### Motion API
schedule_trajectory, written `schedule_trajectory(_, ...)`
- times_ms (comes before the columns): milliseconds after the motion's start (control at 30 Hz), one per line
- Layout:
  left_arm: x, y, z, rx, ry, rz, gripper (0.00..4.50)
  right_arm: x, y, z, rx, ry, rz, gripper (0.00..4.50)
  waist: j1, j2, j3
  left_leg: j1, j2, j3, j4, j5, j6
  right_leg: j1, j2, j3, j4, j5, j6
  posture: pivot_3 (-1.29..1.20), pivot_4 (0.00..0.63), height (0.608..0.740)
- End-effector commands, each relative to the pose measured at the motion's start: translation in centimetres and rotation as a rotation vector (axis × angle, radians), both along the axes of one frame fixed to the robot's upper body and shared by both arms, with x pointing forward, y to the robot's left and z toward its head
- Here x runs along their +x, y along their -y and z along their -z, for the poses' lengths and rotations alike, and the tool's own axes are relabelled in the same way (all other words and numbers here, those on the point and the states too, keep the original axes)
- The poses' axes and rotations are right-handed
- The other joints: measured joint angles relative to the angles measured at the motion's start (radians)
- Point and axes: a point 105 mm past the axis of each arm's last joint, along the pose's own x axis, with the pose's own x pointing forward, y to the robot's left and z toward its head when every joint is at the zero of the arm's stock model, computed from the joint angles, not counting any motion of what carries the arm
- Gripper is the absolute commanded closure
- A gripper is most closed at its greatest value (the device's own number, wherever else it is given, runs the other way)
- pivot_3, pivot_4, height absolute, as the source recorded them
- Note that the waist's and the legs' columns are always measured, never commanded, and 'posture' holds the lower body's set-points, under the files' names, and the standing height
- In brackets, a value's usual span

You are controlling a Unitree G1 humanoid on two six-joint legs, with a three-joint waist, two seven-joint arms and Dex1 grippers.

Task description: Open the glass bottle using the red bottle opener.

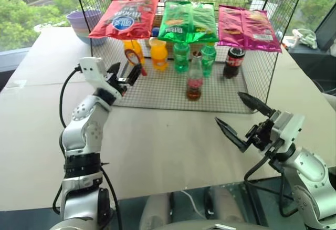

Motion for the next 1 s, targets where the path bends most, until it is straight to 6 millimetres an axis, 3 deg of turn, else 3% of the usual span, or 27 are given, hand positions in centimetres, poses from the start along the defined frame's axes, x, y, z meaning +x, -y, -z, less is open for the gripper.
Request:
schedule_trajectory(33,0.3,-0.1,-1.6,0.05,0.057,-0.025,0.0,-0.3,-0.2,-1.2,0.006,0.045,-0.001,0.03,0.0,0.0,0.0,0.0,0.0,0.0,0.0,0.0,0.0,0.0,0.0,0.0,0.0,0.0,0.0,0.0,0.15,0.74)
schedule_trajectory(433,0.7,-0.6,-1.6,0.1,0.056,-0.079,0.0,-0.5,-0.2,-1.0,0.0,0.027,0.01,0.03,0.0,0.0,0.0,0.0,0.0,0.0,0.0,0.0,0.0,0.0,0.0,0.0,0.0,0.0,0.001,0.0,0.15,0.74)
schedule_trajectory(1000,-1.5,-0.7,-1.0,0.038,0.059,-0.036,0.0,-0.6,-0.2,-0.8,0.0,0.01,0.015,0.03,-0.001,0.0,0.0,0.0,0.0,-0.001,0.0,0.0,0.0,0.0,0.0,0.0,0.0,0.0,0.001,0.0,0.15,0.74)
